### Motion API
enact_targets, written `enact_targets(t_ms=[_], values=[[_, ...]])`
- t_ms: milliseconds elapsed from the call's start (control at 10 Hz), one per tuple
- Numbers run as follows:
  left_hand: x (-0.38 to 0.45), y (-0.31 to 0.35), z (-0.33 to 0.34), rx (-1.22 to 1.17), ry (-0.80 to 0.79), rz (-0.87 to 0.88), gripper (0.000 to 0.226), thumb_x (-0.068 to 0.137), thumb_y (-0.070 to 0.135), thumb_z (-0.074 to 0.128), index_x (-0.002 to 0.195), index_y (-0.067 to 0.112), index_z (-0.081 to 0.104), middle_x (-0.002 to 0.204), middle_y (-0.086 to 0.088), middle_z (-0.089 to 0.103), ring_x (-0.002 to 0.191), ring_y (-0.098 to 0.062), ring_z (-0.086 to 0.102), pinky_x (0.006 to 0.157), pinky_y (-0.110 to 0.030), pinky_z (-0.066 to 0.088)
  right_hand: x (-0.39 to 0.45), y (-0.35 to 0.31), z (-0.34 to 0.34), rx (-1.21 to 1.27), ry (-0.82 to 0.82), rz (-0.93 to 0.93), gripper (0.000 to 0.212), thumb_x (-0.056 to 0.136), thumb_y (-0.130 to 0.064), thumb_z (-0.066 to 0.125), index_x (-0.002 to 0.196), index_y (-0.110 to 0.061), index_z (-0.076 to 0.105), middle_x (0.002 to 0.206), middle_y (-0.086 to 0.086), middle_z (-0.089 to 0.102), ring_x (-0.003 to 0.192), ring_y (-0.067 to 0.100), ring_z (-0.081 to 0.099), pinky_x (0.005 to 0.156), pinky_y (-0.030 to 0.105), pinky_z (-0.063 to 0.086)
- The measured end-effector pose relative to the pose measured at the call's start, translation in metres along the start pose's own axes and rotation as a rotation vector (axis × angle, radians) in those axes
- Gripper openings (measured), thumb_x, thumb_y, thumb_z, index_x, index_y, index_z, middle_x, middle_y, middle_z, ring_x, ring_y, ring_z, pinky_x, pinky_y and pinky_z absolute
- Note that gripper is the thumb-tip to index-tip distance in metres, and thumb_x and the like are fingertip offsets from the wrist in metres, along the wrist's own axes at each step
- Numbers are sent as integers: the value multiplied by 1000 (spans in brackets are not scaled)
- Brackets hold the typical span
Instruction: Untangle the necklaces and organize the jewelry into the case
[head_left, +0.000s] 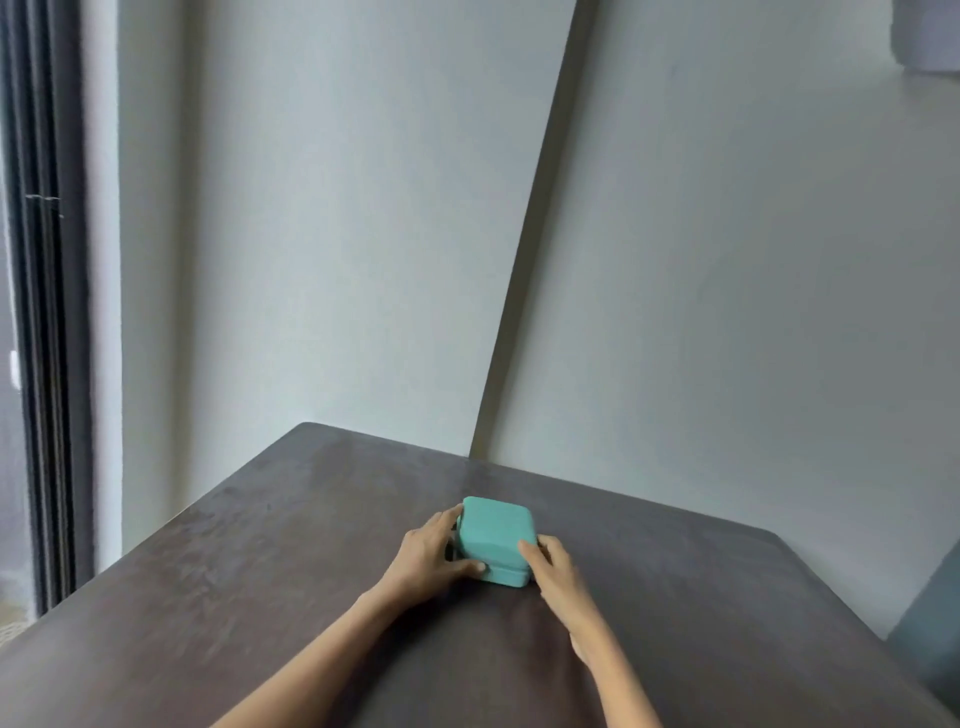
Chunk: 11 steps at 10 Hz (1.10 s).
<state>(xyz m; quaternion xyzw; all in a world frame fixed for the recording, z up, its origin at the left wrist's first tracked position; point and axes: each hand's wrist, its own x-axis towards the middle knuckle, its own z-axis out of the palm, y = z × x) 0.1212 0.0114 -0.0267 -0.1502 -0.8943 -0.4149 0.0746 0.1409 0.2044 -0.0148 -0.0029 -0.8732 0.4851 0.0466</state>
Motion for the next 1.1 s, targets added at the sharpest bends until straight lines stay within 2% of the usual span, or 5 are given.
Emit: enact_targets(t_ms=[200, 500, 600, 800, 1100], values=[[57, -18, -15, -197, 305, -160, 59, 73, 9, 76, 128, 15, 56, 113, 0, 65, 89, -12, 55, 78, -18, 38, 68, -29, 36, 75, -106, 14, 44, 93, -26, 47, 136, -21, 38, 131, 0, 43, 111, 15, 49, 66, 23, 51], [122, -45, -5, -127, 308, -164, 44, 77, 12, 67, 118, 17, 52, 110, 4, 49, 89, -17, 56, 80, -29, 45, 162, -10, 50, -19, 26, -22, 39, 93, -20, 49, 131, -15, 45, 120, 6, 46, 102, 20, 52, 62, 29, 53], [131, -50, -1, -17, 366, -122, 36, 82, 1, 52, 114, 13, 45, 109, 0, 38, 92, -23, 53, 80, -41, 49, 173, 1, 60, -78, 129, -78, 27, 91, -24, 55, 117, -15, 53, 92, -3, 56, 91, 20, 57, 77, 39, 52], [127, -48, 3, 122, 388, -95, 32, 87, 2, 42, 116, 14, 45, 111, -2, 40, 105, -19, 43, 75, -39, 50, 165, -2, 61, -112, 159, -76, 22, 93, -23, 51, 115, -22, 57, 91, -9, 65, 97, 19, 60, 79, 30, 45], [89, -25, 6, 207, 207, -193, 62, 100, 36, 36, 151, 16, 8, 157, -16, 1, 146, -32, -1, 118, -39, 8, 115, -4, 24, -50, 21, -19, 42, 98, -26, 42, 138, -16, 42, 131, 4, 55, 121, 23, 51, 104, 35, 39]])
